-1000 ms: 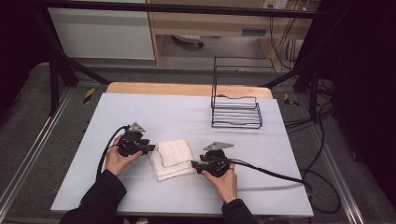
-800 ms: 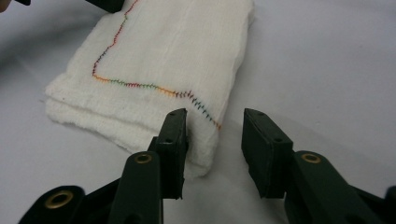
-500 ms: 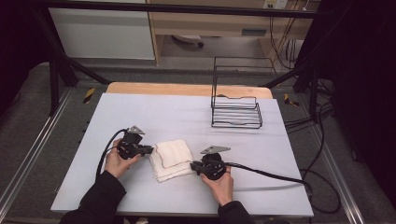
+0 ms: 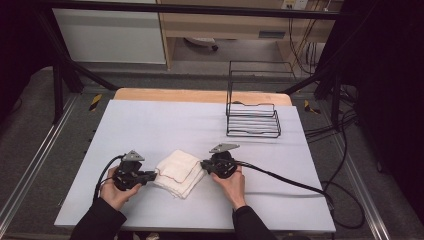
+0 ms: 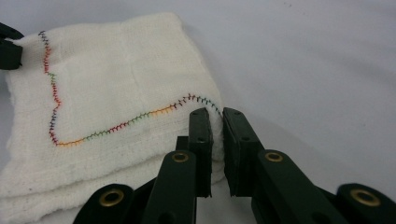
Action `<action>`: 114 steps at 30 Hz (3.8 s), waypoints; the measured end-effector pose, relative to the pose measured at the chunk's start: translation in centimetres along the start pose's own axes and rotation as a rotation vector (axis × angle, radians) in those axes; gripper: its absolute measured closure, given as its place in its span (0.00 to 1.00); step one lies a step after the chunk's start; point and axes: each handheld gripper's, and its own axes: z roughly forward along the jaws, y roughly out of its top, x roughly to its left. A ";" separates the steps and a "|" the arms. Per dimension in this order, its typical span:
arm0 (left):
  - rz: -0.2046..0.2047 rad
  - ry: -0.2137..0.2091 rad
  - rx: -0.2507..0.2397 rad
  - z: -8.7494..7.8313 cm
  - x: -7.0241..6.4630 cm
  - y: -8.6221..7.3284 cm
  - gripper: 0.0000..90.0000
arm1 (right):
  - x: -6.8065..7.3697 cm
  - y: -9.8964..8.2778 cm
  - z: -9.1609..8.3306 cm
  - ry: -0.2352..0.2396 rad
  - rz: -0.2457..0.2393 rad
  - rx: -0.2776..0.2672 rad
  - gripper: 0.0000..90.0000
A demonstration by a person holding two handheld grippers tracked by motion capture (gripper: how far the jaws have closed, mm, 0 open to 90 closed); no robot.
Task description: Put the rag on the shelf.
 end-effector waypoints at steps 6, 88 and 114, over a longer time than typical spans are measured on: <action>0.039 0.073 -0.039 -0.9 0.5 0.9 0.69 | 0.3 0.3 -1.0 0.010 -0.027 -0.044 0.73; 0.055 -0.016 -0.004 8.1 1.3 7.7 0.91 | -0.1 0.1 0.1 -0.074 0.150 0.017 0.62; 0.044 -0.043 -0.125 4.3 0.9 7.4 0.92 | 1.1 0.6 -1.4 0.020 0.195 -0.077 0.94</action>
